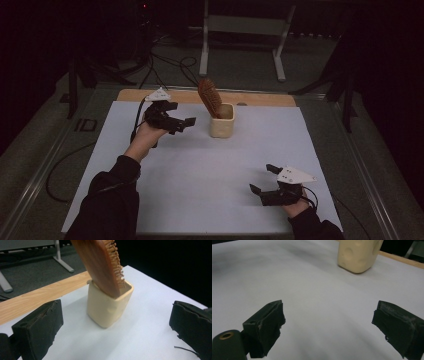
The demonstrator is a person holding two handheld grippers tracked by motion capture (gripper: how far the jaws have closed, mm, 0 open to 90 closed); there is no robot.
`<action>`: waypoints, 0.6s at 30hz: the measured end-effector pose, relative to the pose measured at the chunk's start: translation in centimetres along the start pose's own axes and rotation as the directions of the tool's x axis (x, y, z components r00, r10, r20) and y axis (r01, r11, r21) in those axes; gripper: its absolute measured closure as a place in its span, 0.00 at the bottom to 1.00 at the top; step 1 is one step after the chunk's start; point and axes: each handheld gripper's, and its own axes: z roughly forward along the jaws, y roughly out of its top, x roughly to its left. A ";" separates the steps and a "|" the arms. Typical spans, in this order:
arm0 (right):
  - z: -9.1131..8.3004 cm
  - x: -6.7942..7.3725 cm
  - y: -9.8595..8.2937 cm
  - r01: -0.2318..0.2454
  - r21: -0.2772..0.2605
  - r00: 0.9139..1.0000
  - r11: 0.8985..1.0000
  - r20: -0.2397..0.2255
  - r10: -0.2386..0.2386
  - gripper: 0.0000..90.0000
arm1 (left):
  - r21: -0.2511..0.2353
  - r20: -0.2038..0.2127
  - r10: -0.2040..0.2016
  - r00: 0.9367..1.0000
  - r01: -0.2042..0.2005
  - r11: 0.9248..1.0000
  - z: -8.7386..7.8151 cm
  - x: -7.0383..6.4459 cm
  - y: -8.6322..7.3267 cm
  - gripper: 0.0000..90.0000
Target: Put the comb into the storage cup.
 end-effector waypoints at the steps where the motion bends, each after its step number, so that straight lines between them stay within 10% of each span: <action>1: 0.0 0.0 0.0 0.001 -0.001 1.000 1.000 0.002 -0.001 0.10 | 0.004 0.005 -0.003 1.000 0.003 1.000 -0.3 0.0 -0.2 0.00; 18: 0.3 0.1 0.1 0.016 0.002 1.000 1.000 0.007 -0.016 0.09 | 0.000 0.020 0.011 1.000 -0.011 1.000 -5.5 -0.9 -5.5 0.00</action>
